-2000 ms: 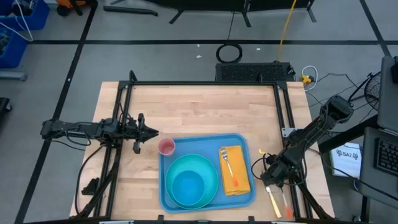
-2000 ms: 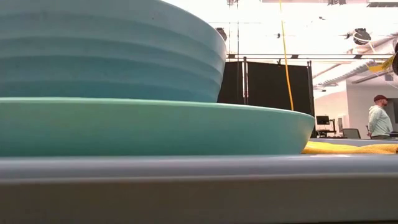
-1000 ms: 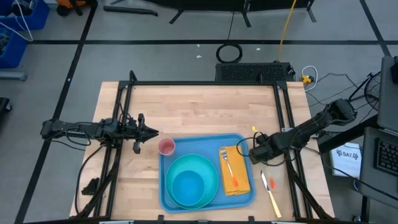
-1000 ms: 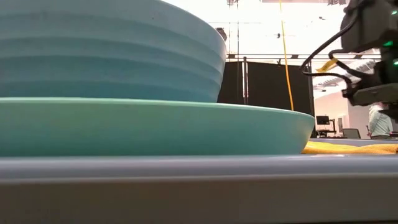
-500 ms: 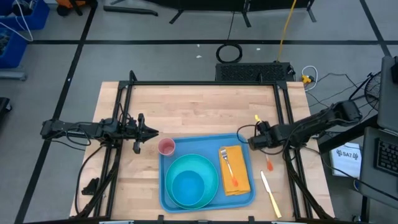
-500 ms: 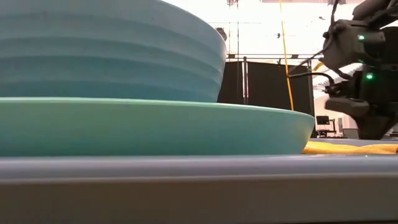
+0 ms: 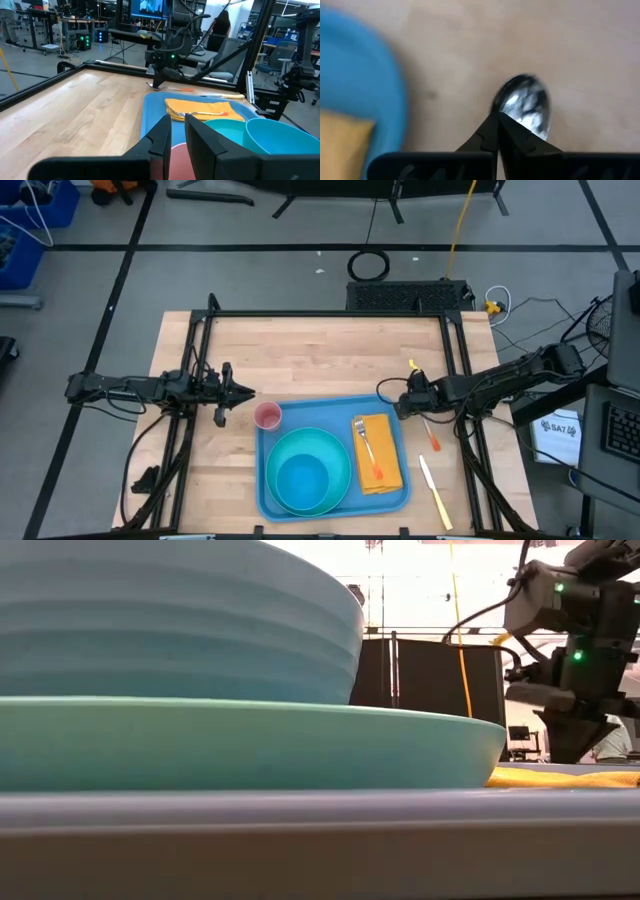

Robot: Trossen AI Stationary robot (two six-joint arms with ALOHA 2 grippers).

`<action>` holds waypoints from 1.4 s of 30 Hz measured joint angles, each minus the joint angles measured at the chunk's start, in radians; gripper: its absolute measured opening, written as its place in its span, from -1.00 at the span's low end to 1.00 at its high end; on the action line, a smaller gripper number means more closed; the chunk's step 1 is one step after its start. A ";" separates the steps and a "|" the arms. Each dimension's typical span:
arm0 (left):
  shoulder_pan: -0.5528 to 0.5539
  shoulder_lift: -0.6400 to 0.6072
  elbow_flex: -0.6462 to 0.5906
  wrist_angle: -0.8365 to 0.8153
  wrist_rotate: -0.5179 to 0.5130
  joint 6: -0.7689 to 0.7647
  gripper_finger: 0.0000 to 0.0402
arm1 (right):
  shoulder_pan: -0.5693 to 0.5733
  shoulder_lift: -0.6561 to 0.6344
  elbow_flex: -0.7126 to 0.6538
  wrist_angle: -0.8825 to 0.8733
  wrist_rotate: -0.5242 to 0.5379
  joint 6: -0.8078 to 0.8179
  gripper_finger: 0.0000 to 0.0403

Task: Set up tray
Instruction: Put the orange spoon on top of the yellow napkin to the right of the orange fork

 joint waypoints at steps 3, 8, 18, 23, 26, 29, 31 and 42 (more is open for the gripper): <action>0.000 0.000 0.000 -0.001 0.000 0.000 -0.71 | -0.002 -0.044 0.000 0.030 -0.081 -0.070 -1.00; 0.000 0.000 0.000 0.000 0.000 0.000 -0.71 | -0.008 -0.132 0.001 0.012 -0.223 -0.047 -1.00; 0.000 0.000 0.000 0.000 0.000 0.000 -0.71 | 0.031 -0.175 0.003 -0.210 -0.369 0.051 -1.00; 0.000 0.000 0.000 0.000 0.000 0.000 -0.71 | 0.031 -0.175 0.003 -0.192 -0.437 0.004 -0.90; 0.000 0.000 0.000 0.000 0.000 0.000 -0.71 | 0.031 -0.174 0.003 -0.195 -0.437 0.001 -0.75; 0.000 0.000 0.000 0.000 0.000 0.000 -0.71 | 0.031 -0.166 0.003 -0.192 -0.409 0.004 -0.56; 0.000 0.000 0.000 0.000 0.000 0.000 -0.71 | 0.031 -0.154 0.000 -0.187 -0.380 0.006 -0.43; 0.000 0.000 0.000 0.000 0.000 0.000 -0.71 | 0.028 -0.102 -0.124 -0.032 -0.392 0.086 -0.26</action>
